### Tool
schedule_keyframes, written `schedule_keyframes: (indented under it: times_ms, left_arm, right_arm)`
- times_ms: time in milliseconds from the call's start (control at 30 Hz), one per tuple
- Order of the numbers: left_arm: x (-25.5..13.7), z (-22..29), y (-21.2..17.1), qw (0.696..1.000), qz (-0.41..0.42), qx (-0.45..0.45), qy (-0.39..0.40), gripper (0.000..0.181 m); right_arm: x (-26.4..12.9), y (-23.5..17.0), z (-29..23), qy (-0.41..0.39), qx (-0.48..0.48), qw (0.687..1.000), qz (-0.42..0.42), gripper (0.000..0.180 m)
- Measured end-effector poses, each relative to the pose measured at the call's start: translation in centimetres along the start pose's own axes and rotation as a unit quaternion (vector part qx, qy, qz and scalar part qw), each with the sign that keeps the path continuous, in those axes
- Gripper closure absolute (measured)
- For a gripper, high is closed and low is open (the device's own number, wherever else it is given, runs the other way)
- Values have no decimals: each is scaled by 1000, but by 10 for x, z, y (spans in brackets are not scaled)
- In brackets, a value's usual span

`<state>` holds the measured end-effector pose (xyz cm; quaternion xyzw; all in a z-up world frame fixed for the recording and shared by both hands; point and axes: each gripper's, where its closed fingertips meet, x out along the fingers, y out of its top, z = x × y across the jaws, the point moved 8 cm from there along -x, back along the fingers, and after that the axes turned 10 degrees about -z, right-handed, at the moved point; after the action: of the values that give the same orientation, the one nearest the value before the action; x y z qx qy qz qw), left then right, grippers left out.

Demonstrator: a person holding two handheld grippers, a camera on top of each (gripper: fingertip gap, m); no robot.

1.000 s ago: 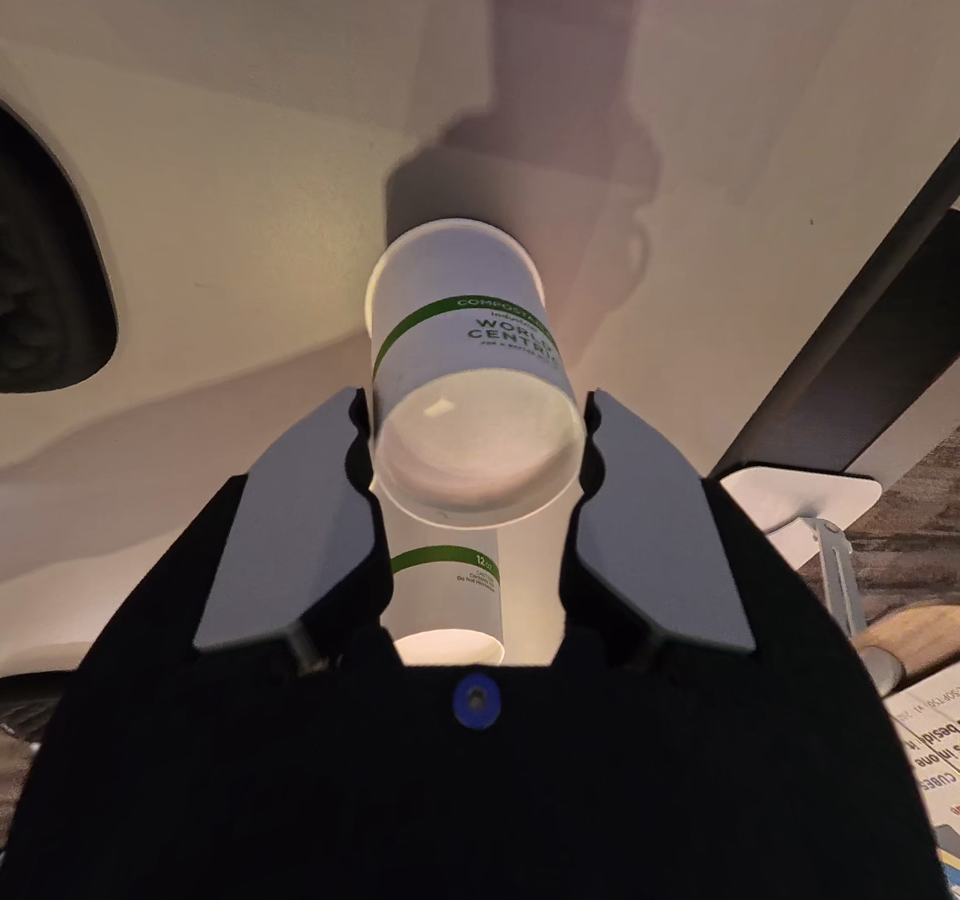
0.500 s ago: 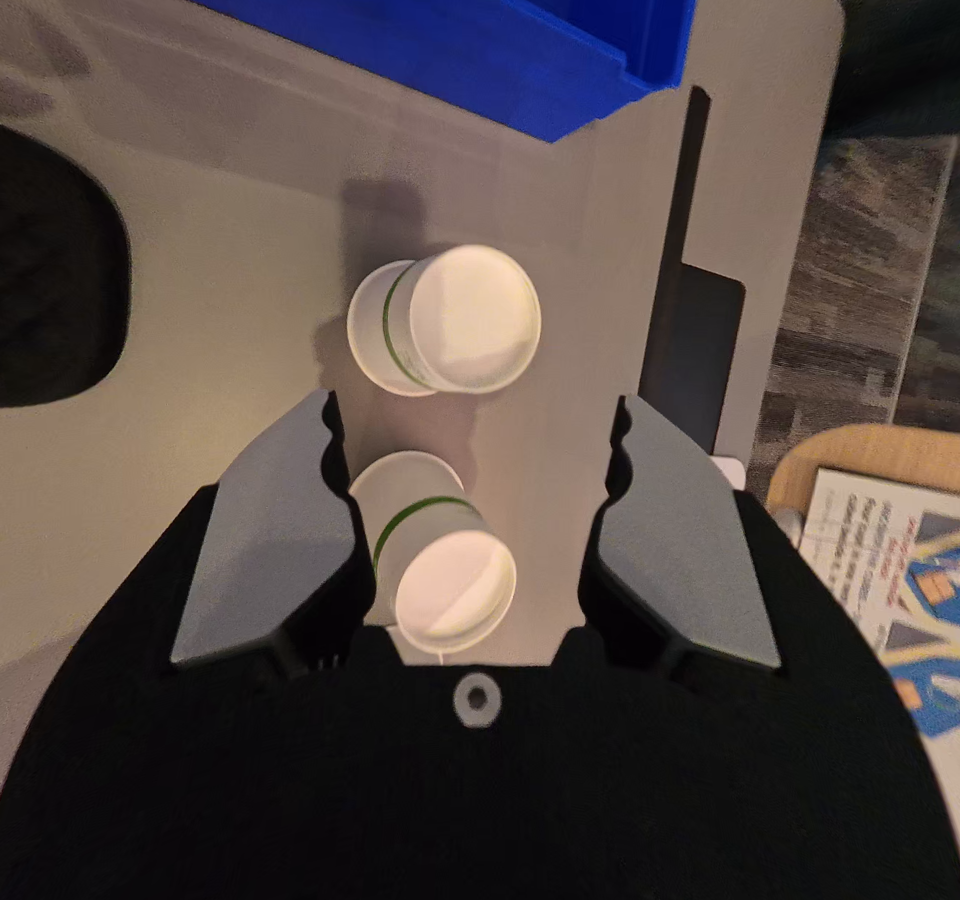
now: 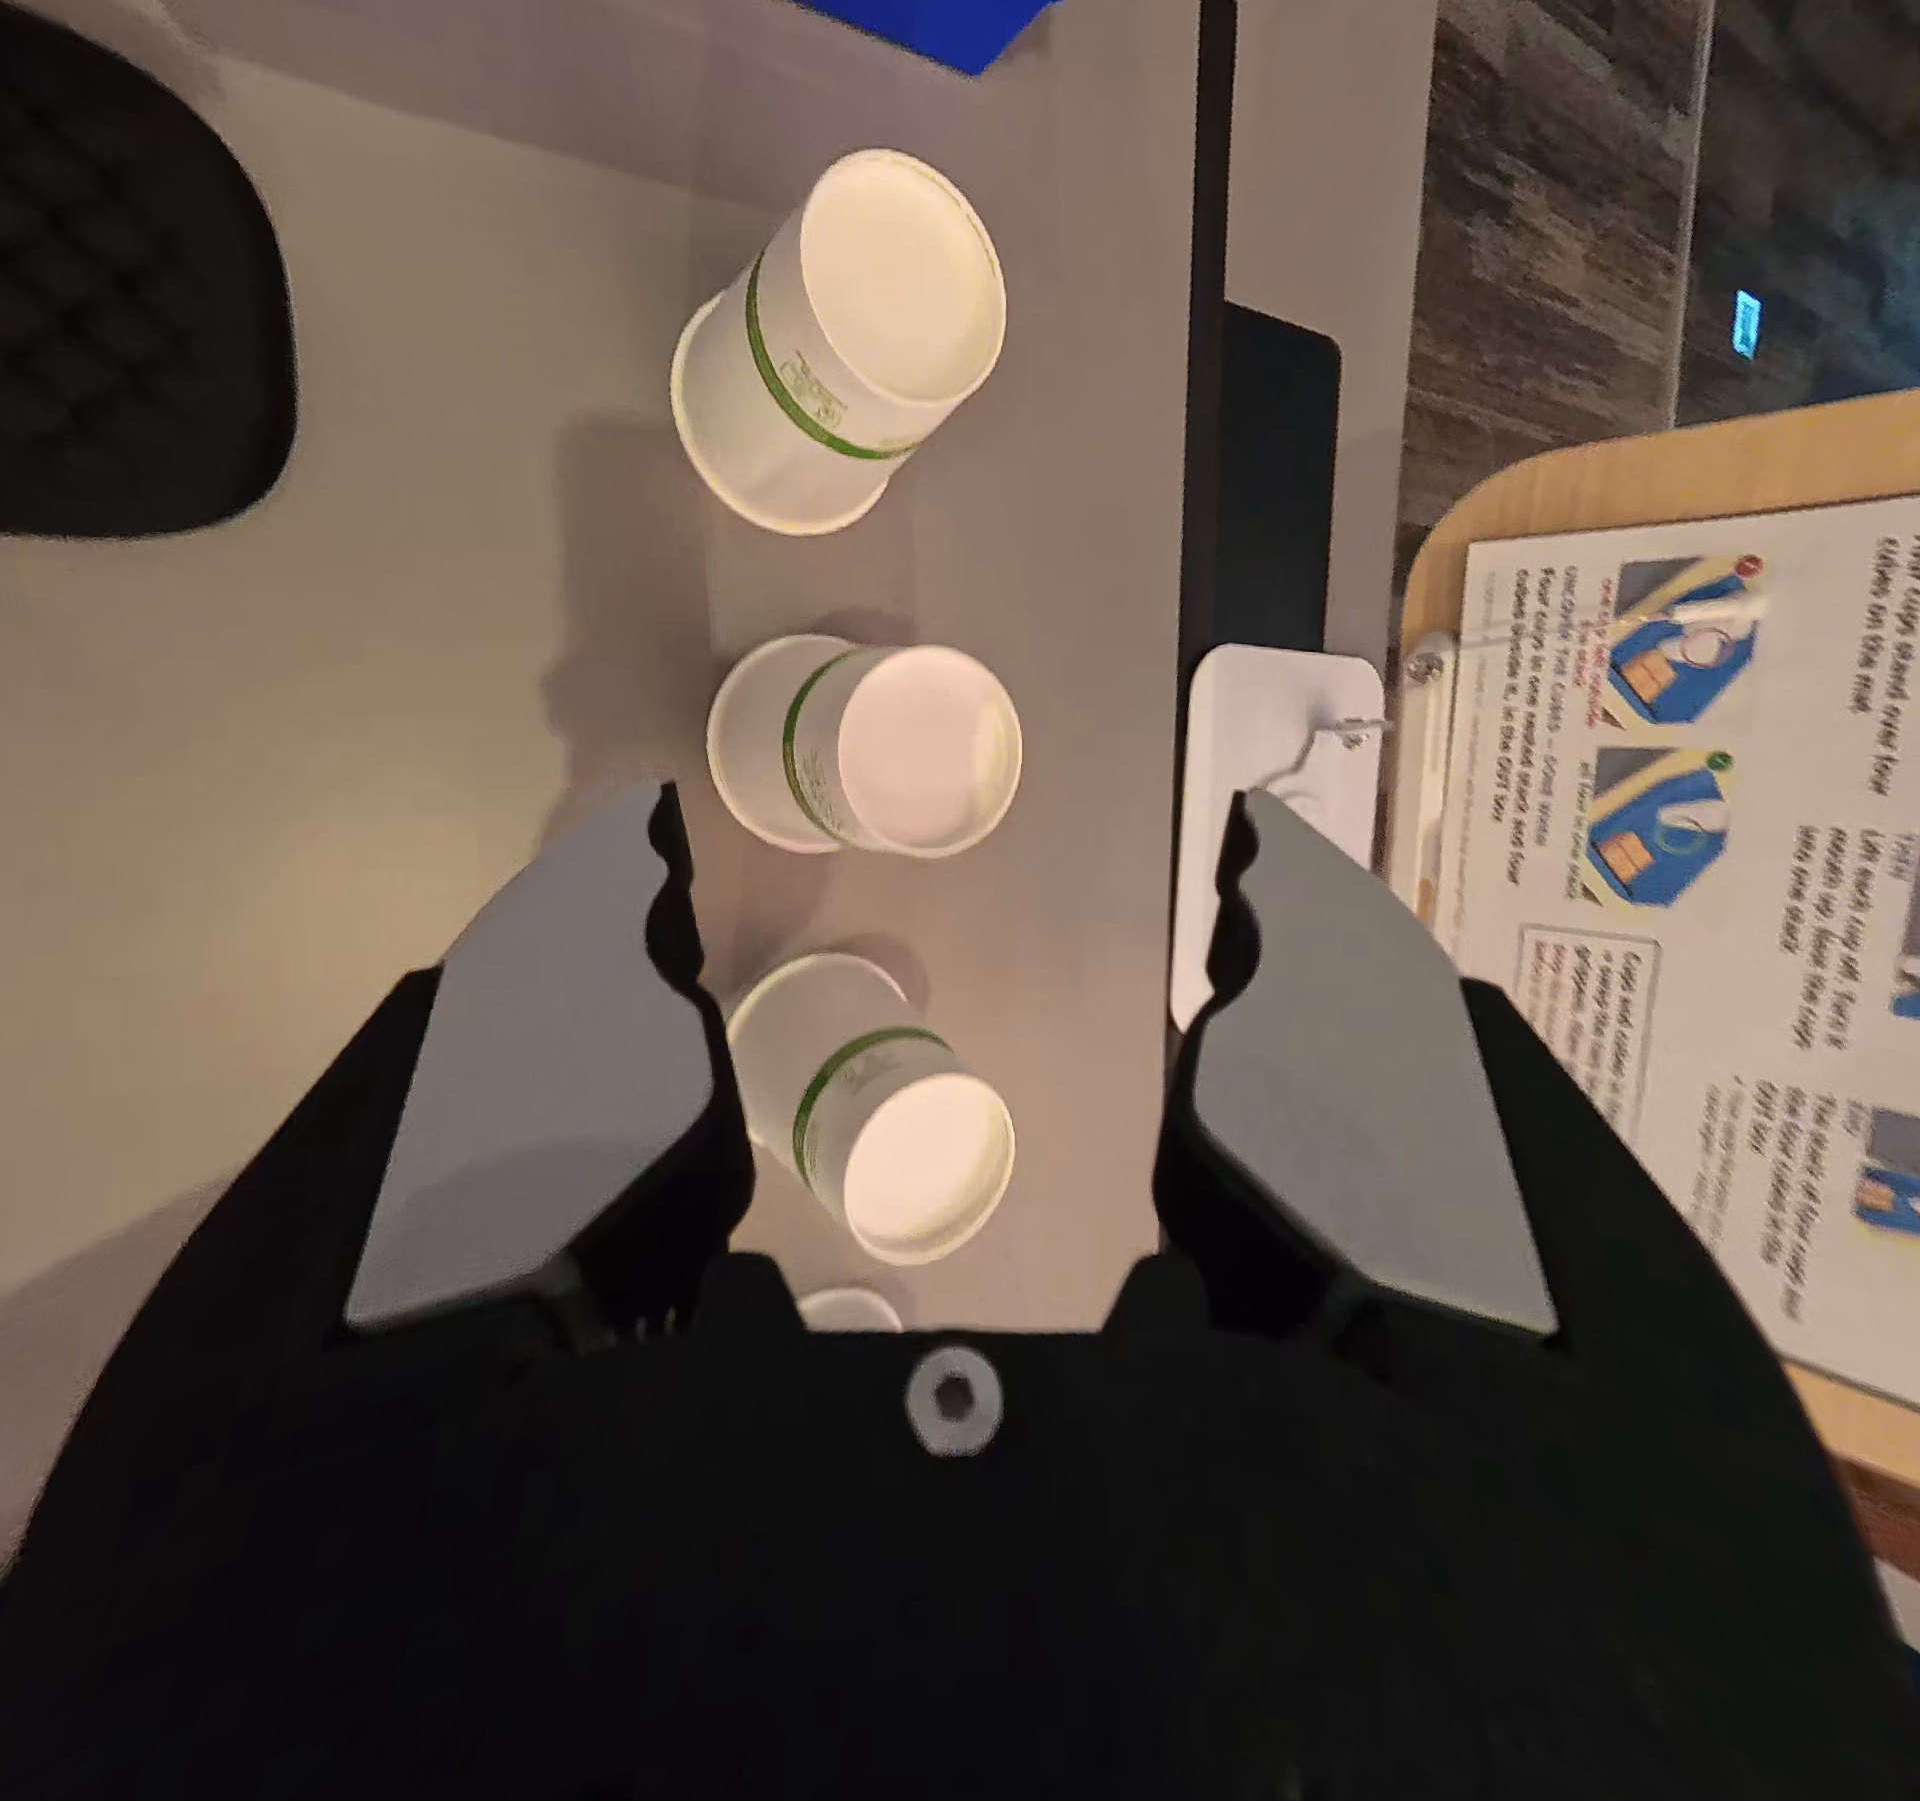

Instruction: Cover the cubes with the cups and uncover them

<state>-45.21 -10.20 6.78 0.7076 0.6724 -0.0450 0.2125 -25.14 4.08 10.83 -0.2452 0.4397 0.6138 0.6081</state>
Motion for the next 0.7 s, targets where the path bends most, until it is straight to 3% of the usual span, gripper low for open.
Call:
schedule_keyframes:
  times_ms: [100, 200, 333, 567, 633, 700]
  left_arm:
    - [4, 17, -2, 993, 35, -74, -85, 162]
    - [4, 33, -2, 965, 89, -167, -182, 161]
    - [2, 46, 2, 895, 170, -297, -286, 155]
    - [6, 43, 18, 749, 312, -452, -371, 147]
    - [12, 44, 24, 728, 323, -457, -397, 143]
    - [18, 47, 33, 725, 326, -448, -409, 140]
  right_arm:
    - [-22, -15, -3, -19, -7, 999, -34, 84]
    - [-44, -37, -4, -37, -7, 996, -76, 85]
    - [-68, -71, -8, -62, 6, 992, -107, 87]
    - [-86, -136, -29, -90, 68, 989, -96, 88]
    - [-90, -154, -35, -100, 93, 988, -78, 88]
    - [-94, -172, -41, -106, 121, 985, -56, 89]
